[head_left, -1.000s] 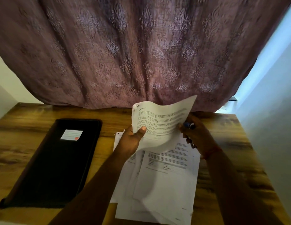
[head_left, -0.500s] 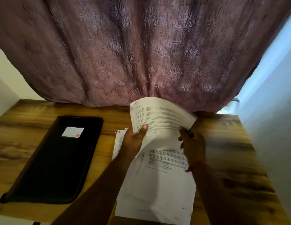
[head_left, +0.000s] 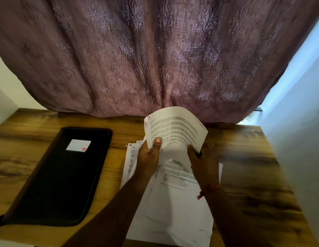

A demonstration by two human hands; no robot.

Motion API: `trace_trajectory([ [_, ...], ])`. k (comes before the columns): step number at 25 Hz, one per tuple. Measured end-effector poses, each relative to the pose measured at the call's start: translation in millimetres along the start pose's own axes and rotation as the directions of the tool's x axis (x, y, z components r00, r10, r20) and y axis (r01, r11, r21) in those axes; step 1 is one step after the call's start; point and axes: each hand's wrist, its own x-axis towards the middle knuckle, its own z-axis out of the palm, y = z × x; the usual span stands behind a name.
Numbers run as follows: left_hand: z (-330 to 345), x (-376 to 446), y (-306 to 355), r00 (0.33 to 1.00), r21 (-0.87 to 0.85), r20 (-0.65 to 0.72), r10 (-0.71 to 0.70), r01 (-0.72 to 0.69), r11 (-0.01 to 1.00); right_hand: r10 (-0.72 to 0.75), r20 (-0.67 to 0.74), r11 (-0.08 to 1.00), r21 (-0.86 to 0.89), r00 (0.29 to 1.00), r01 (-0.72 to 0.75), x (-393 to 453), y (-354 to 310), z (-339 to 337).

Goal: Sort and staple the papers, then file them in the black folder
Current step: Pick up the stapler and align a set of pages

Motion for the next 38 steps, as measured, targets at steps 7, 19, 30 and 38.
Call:
trace_trajectory([
  [7, 0.6, 2.6, 0.4, 1.000, -0.022, -0.015, -0.013, 0.013, 1.000, 0.007, 0.000, 0.999, -0.043, 1.000, -0.007, 4.7, -3.9, -3.3],
  [19, 0.9, 3.3, 4.1, 1.000, -0.001, -0.012, 0.016, -0.016, 1.000, 0.053, 0.214, 0.963, -0.270, 0.975, 0.007, 31.8, -1.9, -29.2],
  [30, 2.7, 6.3, -2.0, 1.000, -0.026, -0.008, -0.011, 0.011, 1.000, 0.031, 0.082, 0.985, -0.172, 0.996, -0.016, 20.6, 7.6, -10.6],
  [38, -7.4, 15.7, 1.3, 0.999, 0.044, 0.051, 0.017, -0.019, 0.999, 0.054, 0.168, 0.984, -0.178, 0.984, -0.023, 27.7, -2.2, -22.2],
])
